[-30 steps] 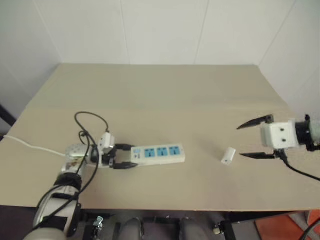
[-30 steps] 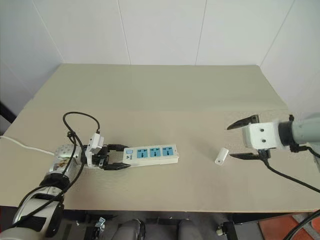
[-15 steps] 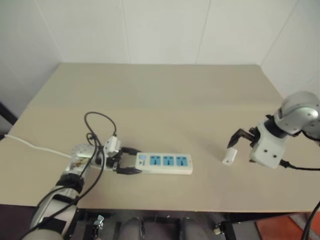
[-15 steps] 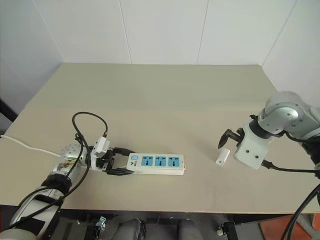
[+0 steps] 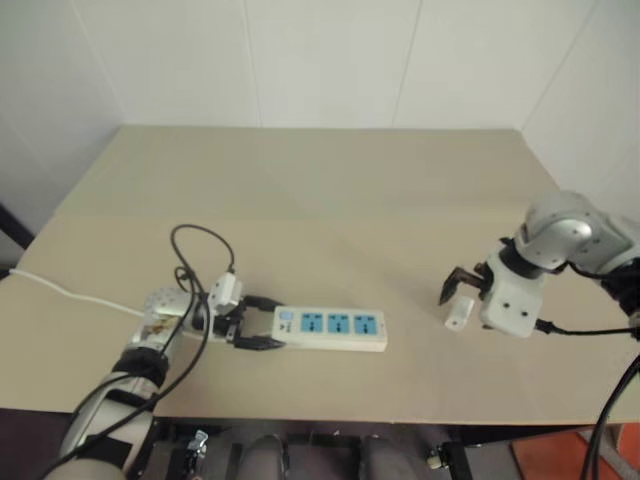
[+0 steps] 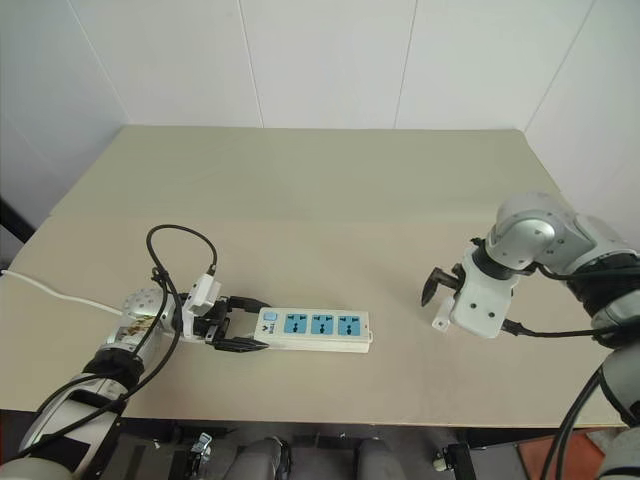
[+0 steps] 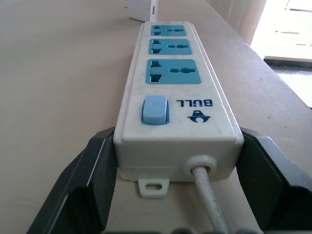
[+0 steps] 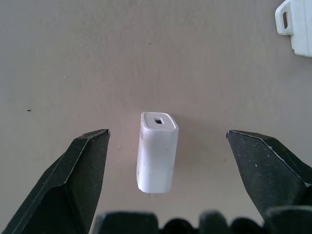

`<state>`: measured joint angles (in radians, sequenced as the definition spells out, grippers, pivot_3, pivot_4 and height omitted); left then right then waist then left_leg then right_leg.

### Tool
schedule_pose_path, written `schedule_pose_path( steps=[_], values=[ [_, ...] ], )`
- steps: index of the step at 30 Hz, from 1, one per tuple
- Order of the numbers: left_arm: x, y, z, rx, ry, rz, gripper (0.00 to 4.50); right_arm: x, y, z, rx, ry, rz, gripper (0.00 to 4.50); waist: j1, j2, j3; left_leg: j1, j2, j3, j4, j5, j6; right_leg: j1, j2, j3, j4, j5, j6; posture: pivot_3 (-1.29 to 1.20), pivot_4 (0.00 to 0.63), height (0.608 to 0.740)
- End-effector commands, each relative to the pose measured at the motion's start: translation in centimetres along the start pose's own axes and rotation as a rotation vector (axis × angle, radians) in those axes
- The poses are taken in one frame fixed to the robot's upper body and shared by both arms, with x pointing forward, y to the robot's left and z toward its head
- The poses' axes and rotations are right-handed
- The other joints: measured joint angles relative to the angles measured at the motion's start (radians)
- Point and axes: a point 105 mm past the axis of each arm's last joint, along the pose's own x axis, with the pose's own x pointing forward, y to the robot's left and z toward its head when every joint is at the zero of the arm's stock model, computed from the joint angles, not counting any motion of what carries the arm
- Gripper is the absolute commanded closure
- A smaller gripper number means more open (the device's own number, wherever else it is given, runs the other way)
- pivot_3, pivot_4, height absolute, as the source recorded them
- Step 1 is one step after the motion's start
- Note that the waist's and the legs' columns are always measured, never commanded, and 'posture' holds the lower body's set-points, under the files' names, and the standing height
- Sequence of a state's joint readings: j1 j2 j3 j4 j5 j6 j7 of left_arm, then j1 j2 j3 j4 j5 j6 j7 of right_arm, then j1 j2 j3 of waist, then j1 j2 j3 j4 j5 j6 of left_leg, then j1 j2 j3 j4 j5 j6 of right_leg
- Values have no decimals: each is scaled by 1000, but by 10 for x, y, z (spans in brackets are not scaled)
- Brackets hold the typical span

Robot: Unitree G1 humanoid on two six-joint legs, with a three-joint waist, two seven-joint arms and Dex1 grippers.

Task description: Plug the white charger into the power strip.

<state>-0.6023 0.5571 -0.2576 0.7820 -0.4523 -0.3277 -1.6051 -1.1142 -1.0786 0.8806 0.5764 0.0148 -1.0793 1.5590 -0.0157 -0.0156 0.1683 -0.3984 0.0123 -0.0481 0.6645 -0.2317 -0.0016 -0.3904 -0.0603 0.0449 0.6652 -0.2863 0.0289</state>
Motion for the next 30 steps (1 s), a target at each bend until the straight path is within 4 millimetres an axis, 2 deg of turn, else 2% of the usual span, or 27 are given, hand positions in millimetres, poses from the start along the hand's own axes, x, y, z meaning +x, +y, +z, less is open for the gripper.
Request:
schedule_pose_path(
  steps=[1, 16, 30],
  values=[
    [2, -1, 4, 22, -8, -16, 1253, -4, 2, -3, -24, 23, 45, 0, 0, 0, 0, 0, 0, 0, 0, 0, 0, 0, 0, 0, 0, 0, 0, 0, 150, 740],
    [-2, -2, 3, 20, -2, -4, 1253, 17, 5, -7, 18, 6, 55, 0, -2, 1, 0, 0, 0, 0, 0, 0, 0, 0, 0, 0, 0, 0, 0, 0, 150, 740],
    [-6, -2, 3, 17, 0, 8, 1253, 26, 3, -7, 34, 5, 47, 0, -3, 1, 0, 0, 0, 0, 0, 0, 0, 0, 0, 0, 1, 0, 0, 0, 150, 740]
  ],
)
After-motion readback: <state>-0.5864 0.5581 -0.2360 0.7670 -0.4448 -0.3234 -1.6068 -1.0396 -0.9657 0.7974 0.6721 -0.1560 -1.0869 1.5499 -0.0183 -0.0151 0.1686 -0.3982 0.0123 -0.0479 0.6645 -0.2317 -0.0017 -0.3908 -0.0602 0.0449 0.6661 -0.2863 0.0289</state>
